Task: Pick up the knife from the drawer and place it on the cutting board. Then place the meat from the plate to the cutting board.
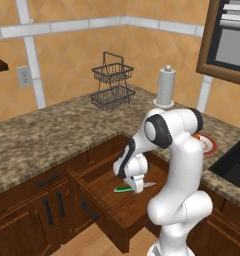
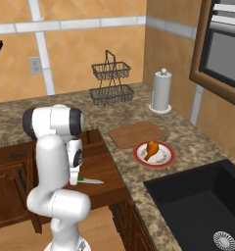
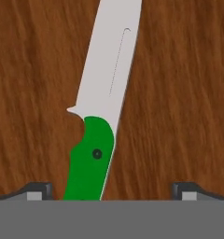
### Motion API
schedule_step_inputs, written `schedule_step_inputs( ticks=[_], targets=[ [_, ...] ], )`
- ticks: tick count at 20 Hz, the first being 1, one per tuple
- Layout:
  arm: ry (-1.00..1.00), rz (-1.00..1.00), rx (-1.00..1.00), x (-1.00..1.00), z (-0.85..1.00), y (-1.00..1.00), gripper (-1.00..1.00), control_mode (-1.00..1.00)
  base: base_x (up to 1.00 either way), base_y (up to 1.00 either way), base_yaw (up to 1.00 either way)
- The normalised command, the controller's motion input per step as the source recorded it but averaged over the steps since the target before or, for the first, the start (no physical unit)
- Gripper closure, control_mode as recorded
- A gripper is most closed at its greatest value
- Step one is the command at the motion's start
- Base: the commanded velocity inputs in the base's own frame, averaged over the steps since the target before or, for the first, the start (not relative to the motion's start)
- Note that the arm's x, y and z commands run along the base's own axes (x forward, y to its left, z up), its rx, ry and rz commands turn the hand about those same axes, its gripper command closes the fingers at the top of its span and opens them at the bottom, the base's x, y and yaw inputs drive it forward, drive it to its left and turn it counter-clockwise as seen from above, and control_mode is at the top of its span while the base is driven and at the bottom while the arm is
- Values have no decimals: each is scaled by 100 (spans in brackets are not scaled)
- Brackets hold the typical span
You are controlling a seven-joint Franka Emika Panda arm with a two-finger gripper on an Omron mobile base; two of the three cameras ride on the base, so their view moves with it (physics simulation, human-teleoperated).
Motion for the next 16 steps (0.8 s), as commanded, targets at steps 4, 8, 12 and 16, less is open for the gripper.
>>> schedule_step_inputs(
  ticks=[4,8,12,16],
  targets=[
    [0,0,1,2,-20,0,-100,-100,0,0,0],
    [0,0,2,0,-30,4,-100,-100,0,0,0],
    [0,0,3,0,-23,1,-100,-100,0,0,0],
    [0,0,1,0,-16,1,100,-100,0,0,0]
  ],
)
